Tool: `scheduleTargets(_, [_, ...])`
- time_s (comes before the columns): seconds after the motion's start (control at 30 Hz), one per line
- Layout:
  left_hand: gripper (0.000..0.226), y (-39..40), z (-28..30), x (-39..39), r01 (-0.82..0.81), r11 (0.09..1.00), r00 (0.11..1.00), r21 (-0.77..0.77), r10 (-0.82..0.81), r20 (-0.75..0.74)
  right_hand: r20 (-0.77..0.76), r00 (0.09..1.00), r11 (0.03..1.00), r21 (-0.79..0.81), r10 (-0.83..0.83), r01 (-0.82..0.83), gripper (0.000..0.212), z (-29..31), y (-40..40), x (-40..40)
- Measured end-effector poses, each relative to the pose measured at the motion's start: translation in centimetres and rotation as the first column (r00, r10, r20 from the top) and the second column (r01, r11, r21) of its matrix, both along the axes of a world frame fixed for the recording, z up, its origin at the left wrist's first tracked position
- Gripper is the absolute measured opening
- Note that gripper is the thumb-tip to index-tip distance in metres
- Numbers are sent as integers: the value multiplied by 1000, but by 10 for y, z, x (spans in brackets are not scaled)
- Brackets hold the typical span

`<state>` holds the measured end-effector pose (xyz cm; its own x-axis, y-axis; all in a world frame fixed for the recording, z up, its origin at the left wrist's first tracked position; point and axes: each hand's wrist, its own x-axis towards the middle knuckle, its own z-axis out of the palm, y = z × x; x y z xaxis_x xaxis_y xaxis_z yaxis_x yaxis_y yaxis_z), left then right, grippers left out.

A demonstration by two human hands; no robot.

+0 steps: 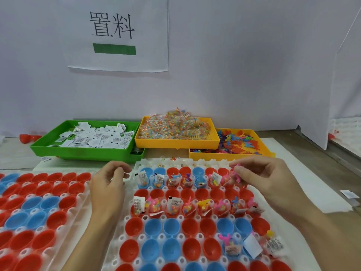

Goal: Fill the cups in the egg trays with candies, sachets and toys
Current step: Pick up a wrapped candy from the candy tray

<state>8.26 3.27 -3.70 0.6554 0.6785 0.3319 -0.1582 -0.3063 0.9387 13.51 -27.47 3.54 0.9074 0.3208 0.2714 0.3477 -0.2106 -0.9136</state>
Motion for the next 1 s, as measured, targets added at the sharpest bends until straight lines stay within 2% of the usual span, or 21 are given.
scheduleTargets(0.07, [31,0,-2,1,7,1000,1000,-6,-7,-3,0,998,998,-26,58,-58,15,7,2,-8])
scheduleTargets(0.17, [25,0,-2,1,22,1000,1000,-12,-22,-3,12,985,983,-77,171,-170,14,12,8,-18])
scheduleTargets(0.3, [25,1,-2,3,28,1000,1000,-11,-29,-11,-62,933,924,-130,354,-360,10,16,16,-32])
scheduleTargets(0.37, [26,1,-3,3,27,1000,1000,-5,-27,-16,-58,915,894,-198,399,-402,15,18,18,-37])
scheduleTargets(0.7, [26,1,-2,3,21,1000,1000,-8,-21,-19,-59,906,773,-501,419,-390,15,16,27,-46])
scheduleTargets(0.87, [27,0,-1,3,9,1000,1000,13,-8,-19,-50,904,734,-566,424,-375,28,13,25,-45])
scheduleTargets(1.0, [27,-1,0,2,5,1000,1000,12,-4,-18,4,923,771,-551,384,-319,50,6,24,-45])
